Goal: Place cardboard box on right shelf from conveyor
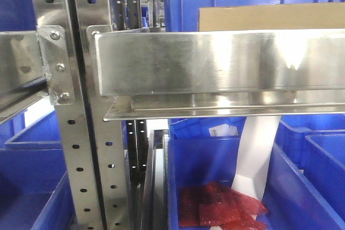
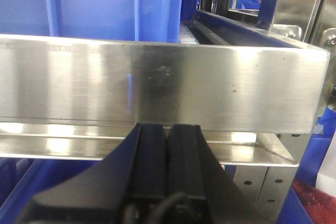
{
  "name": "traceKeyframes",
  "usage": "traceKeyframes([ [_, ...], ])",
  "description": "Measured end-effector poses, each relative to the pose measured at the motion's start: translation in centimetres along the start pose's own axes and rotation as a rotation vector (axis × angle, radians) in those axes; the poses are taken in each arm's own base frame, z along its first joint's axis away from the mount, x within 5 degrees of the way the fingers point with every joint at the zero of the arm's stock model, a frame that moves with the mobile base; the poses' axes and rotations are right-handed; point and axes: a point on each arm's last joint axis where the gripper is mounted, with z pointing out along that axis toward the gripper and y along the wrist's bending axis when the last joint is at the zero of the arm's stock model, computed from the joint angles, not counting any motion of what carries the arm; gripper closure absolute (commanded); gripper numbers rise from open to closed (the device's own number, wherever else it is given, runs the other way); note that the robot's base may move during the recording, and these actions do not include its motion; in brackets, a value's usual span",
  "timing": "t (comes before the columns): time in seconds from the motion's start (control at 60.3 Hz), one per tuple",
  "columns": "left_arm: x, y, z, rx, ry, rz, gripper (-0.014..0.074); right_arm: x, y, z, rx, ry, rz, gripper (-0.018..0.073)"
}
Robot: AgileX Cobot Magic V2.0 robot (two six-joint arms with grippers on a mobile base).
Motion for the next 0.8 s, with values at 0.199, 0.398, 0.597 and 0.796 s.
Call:
traceKeyframes([
  [0.199, 0.0, 0.0, 0.0, 0.0, 0.0, 0.0, 0.0713, 0.4, -0.2, -0.4, 0.025, -0.015, -0.027, 0.0502],
  [0.398, 0.0, 0.0, 0.0, 0.0, 0.0, 0.0, 0.0713, 4.1, -1.7, -2.4, 0.211, -0.031, -0.055, 0.0502],
  [0.597, 0.0, 0.0, 0.0, 0.0, 0.0, 0.0, 0.0713, 9.8, -2.6, -3.8, 0.322, -0.091, -0.065, 0.0502],
  [0.796, 0.0, 0.0, 0.0, 0.0, 0.0, 0.0, 0.0713, 15.0, -3.5, -3.4, 0.337, -0.067, -0.059, 0.0502],
])
